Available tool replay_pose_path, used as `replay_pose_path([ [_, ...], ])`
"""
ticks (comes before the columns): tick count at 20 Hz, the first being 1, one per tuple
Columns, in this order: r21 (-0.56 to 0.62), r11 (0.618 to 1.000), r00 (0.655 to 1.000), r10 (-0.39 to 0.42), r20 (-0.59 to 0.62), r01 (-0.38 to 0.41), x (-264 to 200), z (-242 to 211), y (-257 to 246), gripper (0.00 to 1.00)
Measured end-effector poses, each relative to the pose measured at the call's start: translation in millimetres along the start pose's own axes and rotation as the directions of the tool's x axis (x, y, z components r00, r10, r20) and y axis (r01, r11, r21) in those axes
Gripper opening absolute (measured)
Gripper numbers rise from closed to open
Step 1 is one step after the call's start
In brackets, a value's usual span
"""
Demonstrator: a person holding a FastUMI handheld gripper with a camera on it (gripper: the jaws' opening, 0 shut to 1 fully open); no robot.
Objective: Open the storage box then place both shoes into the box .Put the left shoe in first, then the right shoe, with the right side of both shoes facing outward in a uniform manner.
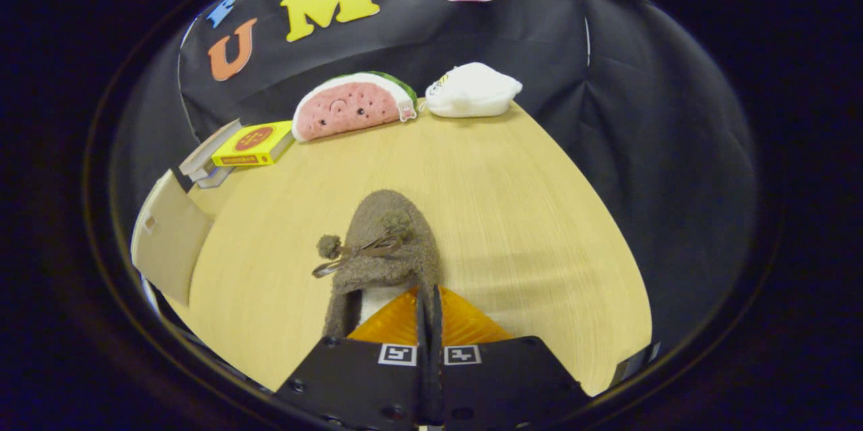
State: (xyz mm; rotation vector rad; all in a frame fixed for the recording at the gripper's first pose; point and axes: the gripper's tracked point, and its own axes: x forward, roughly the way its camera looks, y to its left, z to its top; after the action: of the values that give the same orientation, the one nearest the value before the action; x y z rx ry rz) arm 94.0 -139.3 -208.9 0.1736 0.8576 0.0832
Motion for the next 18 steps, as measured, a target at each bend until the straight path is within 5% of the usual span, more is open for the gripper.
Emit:
replay_pose_path([
  [6, 0.058, 0.997, 0.998, 0.056, 0.037, -0.058, -25.3, 7.8, 41.7, 0.00],
  [18, 0.003, 0.947, 0.940, 0.320, 0.120, -0.323, -112.4, 54.3, 275.9, 0.00],
])
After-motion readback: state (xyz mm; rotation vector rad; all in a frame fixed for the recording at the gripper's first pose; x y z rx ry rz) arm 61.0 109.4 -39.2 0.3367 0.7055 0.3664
